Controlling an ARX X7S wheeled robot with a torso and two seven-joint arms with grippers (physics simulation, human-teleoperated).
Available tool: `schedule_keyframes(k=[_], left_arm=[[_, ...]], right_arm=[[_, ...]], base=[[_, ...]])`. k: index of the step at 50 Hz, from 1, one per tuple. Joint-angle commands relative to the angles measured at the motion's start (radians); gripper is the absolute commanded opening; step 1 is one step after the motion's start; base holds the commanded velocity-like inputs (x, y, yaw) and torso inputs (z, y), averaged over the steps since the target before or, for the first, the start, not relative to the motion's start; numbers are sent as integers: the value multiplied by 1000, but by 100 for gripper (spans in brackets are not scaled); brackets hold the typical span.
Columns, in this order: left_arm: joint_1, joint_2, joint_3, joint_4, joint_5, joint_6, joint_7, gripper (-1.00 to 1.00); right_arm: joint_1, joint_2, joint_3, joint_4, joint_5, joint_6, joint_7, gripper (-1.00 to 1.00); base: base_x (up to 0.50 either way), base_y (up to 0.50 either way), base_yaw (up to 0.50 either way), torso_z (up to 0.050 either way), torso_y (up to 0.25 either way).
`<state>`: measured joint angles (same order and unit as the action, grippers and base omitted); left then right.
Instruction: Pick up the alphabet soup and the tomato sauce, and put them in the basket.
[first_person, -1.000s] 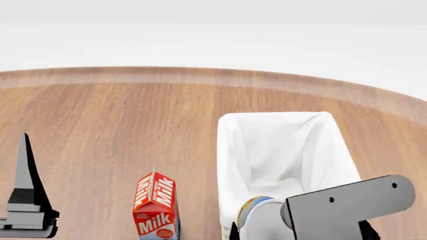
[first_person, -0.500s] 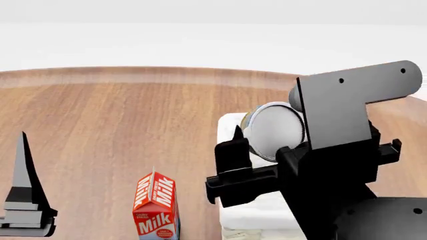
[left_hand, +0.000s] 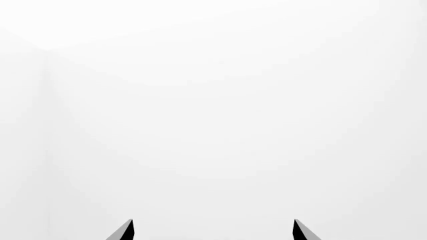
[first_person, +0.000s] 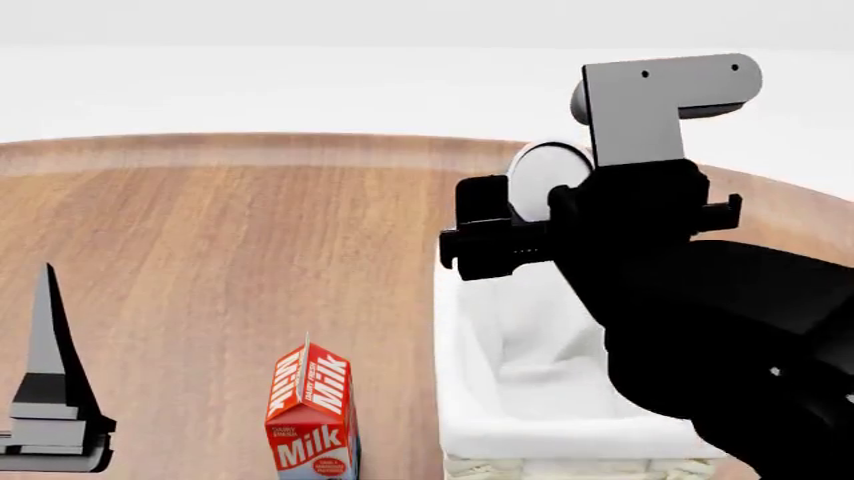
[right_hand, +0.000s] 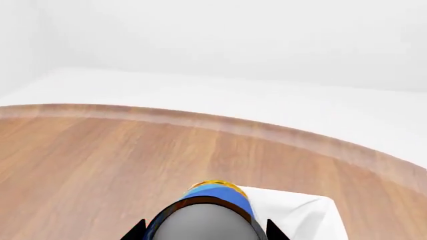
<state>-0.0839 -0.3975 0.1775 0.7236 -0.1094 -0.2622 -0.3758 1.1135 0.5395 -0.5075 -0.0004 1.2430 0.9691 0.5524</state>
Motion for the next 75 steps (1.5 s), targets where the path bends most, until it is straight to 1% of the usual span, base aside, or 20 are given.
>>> schedule_keyframes(k=[1, 9, 10, 15, 18, 25, 40, 50, 54, 58, 75], left_arm=[[0, -3, 0, 3, -2, -3, -4, 100], [-11, -3, 5, 2, -5, -7, -3, 100], [-12, -3, 3, 1, -7, -7, -3, 100], [-12, -3, 8, -1, -6, -6, -3, 100], [-13, -6, 1, 6, -11, -11, -5, 100], [-10, -7, 3, -2, -10, -3, -6, 100], [-9, -8, 13, -15, -7, 7, -9, 100], [-7, -10, 14, -16, -8, 8, -11, 100], [-5, -13, 10, -13, -10, 8, -13, 100], [-7, -11, 15, -16, -8, 10, -13, 100], [-8, -14, 19, -15, -11, 8, -17, 100]], right_arm=[[40, -71, -75, 223, -215, -104, -170, -100], [39, -112, -96, 383, -285, -198, -234, -100], [47, -124, -117, 432, -318, -213, -240, -100], [59, -159, -123, 550, -351, -276, -286, -100], [66, -195, -139, 662, -386, -328, -323, -100], [93, -251, -135, 845, -413, -401, -370, -100], [103, -318, -147, 1082, -452, -505, -453, -100], [105, -338, -151, 1158, -466, -536, -473, -100], [102, -336, -151, 1154, -466, -533, -471, -100], [89, -322, -151, 1103, -459, -509, -457, -100], [92, -335, -155, 1139, -467, -530, -476, -100]], base=[[0, 0, 0, 0, 0], [0, 0, 0, 0, 1], [0, 0, 0, 0, 0], [0, 0, 0, 0, 0], [0, 0, 0, 0, 0], [0, 0, 0, 0, 1], [0, 0, 0, 1, 1], [0, 0, 0, 0, 1], [0, 0, 0, 0, 0], [0, 0, 0, 0, 0], [0, 0, 0, 0, 1]])
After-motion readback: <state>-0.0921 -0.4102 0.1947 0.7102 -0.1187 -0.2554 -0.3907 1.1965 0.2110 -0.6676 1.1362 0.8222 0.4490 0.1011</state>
